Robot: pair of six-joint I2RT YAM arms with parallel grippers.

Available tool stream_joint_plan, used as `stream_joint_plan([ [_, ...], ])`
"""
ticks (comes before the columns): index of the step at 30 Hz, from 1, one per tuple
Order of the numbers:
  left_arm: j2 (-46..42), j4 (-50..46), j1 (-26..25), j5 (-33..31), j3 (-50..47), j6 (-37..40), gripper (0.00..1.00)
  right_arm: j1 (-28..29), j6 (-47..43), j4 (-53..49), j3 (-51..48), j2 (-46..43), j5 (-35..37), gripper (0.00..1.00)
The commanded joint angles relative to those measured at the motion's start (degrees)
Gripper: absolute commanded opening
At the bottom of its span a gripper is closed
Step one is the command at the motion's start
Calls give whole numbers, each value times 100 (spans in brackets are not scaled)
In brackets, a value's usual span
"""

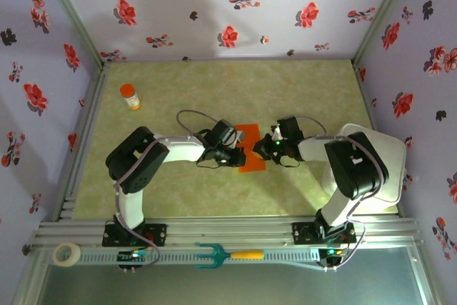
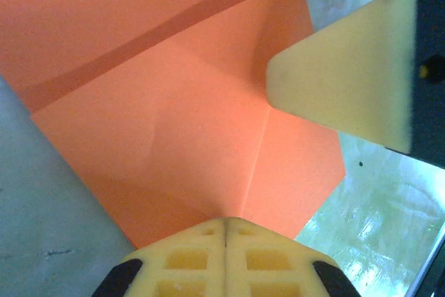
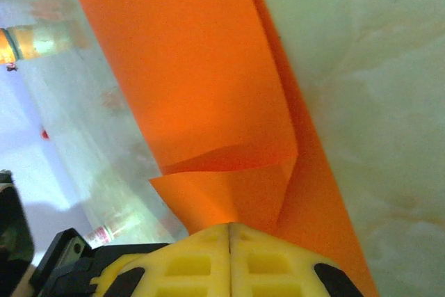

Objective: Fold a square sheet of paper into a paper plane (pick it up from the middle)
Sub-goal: Fold the triangle a second time at the center of the table.

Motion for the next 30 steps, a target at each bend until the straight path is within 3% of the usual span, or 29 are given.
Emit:
stream_joint_plan([
  [1,121,-657,24,-272,-244,9,0,160,-30,-27,54,-74,-217,7],
  [5,133,-655,22,-273,-206,5,0,382,16,127,-46,-40,-200,7],
  [11,107,-653,25,-281,-224,10,0,381,-377,-483,6,354,120,6],
  [17,120,-654,35,-282,-282,22,0,-29,-334,-362,14,412,130,6],
  [30,157,-644,41,-255,-320,27,0,-607,-681,-1183,518,384,740,6],
])
